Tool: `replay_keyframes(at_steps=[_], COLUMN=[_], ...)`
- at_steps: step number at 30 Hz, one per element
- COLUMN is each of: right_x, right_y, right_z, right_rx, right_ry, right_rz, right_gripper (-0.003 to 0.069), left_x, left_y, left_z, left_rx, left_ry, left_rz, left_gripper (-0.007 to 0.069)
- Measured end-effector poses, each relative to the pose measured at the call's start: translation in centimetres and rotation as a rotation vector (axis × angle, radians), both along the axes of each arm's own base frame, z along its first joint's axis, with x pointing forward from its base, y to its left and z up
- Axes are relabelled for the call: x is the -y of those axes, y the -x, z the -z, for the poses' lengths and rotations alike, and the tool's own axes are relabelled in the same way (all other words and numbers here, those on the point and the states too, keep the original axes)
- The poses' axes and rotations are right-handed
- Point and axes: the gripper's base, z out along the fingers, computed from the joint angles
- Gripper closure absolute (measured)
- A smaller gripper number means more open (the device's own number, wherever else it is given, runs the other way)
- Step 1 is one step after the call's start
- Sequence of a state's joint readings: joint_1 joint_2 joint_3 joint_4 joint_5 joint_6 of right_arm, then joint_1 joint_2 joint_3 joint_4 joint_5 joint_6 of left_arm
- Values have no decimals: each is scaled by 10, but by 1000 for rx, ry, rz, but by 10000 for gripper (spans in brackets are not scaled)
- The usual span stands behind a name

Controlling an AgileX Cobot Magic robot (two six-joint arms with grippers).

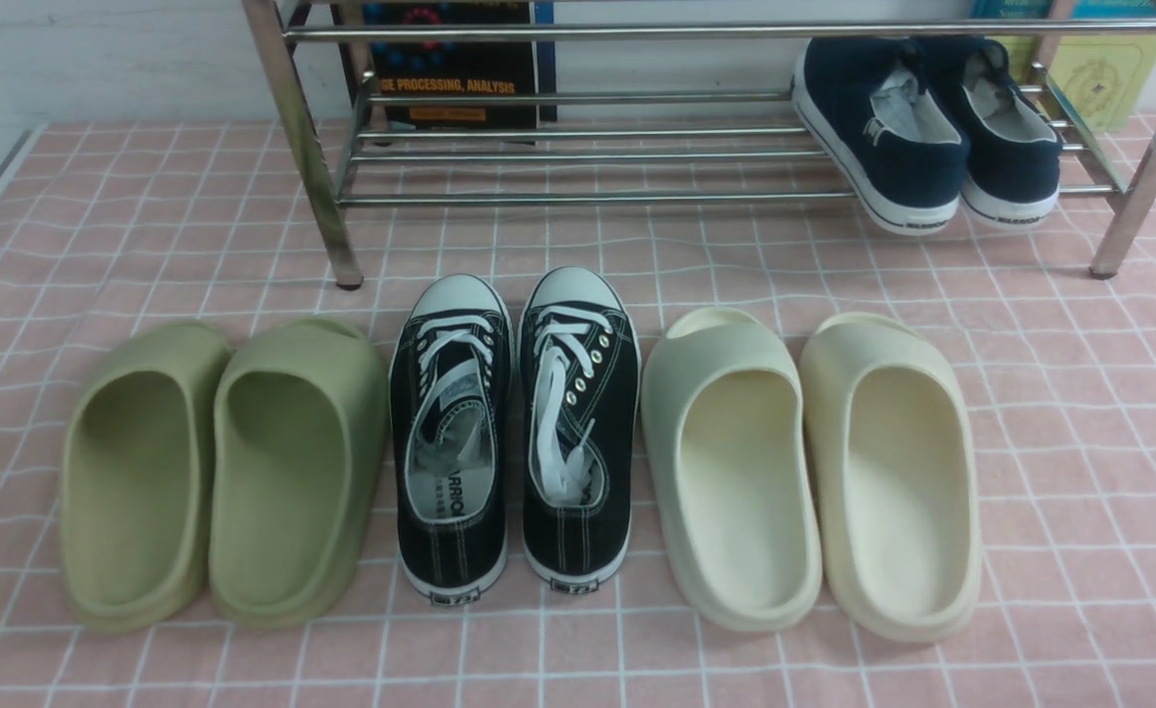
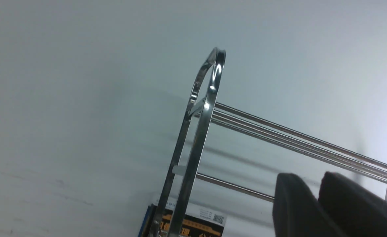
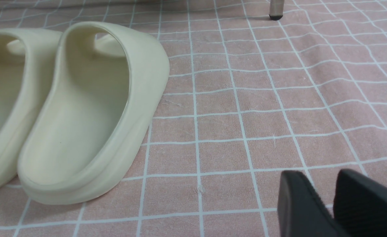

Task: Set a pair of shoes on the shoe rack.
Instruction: Use the left arm to grab the shoe closest to it

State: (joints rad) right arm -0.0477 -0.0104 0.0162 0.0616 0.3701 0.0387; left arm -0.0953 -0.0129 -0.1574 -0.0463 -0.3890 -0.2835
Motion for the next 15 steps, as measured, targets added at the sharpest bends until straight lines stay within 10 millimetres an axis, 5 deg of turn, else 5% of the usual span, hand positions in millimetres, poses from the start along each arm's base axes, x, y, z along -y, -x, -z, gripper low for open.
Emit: replay_keyframes(at_steps=[4, 8, 11, 15], right_x=[0, 0, 0, 0], right_y=[0, 0, 0, 0], right_z=[0, 0, 0, 0], right_rx=[0, 0, 0, 0], right_ry=[0, 0, 0, 0], right_rz=[0, 0, 0, 0], right_gripper=[471, 467, 463, 455], left_x=[0, 5, 8, 15], left_y=[6, -20, -51, -116], left_z=[-45, -84, -89, -67], left_rx=[-126, -356, -502, -785], left_ry=[-94, -246, -308, -348], left_rz=[-41, -72, -69, -25], left_gripper=[606, 622, 622, 622])
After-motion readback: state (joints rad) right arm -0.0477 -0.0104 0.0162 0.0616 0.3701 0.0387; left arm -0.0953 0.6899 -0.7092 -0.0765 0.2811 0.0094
